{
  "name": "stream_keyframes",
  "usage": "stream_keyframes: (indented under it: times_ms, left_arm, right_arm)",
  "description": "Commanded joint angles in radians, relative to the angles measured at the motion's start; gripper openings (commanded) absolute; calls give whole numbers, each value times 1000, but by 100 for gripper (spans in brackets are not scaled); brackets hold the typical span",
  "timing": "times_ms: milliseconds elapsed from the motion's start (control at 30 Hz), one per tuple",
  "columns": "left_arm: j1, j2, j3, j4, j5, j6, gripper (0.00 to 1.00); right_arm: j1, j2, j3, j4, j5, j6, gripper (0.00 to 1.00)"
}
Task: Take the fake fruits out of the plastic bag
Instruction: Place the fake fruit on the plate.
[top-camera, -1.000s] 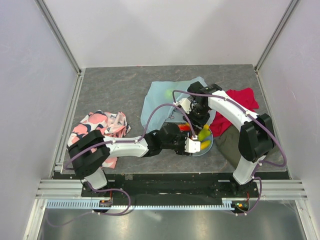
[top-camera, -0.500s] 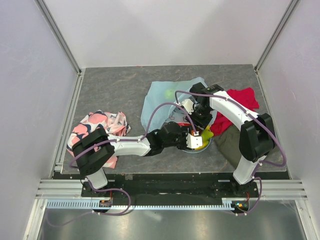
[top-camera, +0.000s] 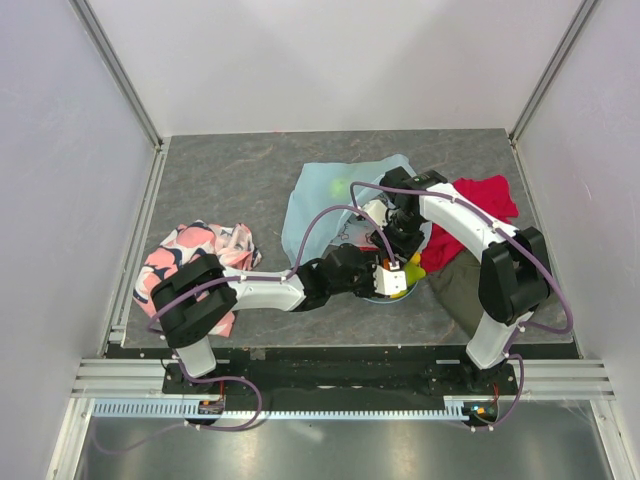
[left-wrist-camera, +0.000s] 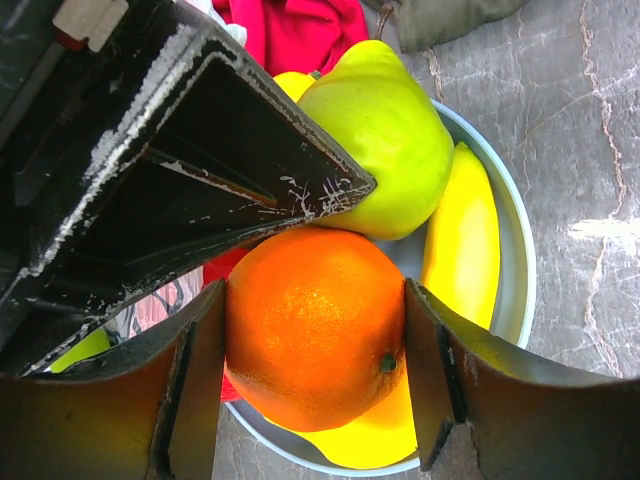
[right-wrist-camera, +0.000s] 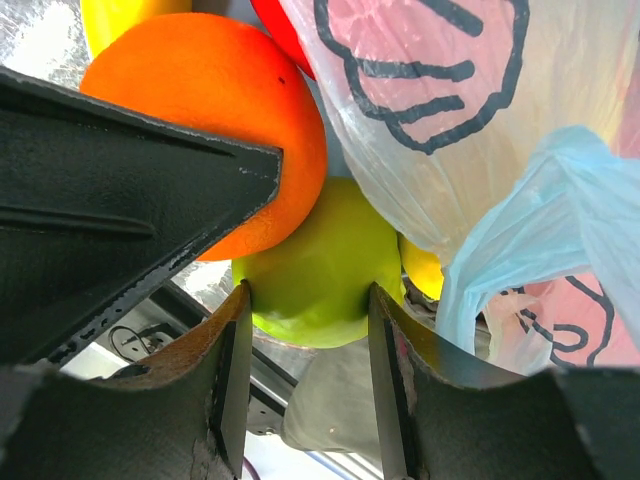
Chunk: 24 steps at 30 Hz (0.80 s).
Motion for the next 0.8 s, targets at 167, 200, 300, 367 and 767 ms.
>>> stream_keyframes:
  times_ms: [167,200,300,367,767]
  left_arm:
    - [4,-87,26,-94,12,-58,98]
    - [5,-119,28,-107,14,-65,99]
    - [5,-182,32,-162,26,-77,99]
    - [8,-210,29,-203,29,-89,99]
    - [97,-457,67,-422,-4,-248,99]
  right_arm:
    - [0,-19,22,-4,-47,29,37]
    - [-2,-18,25,-3,-47,29,40]
    - [0,-18,33,-4,-50,32,51]
    - [0,-21,42,-4,-50,35,59]
    - [-3,-64,205,-108,-131,-11,97]
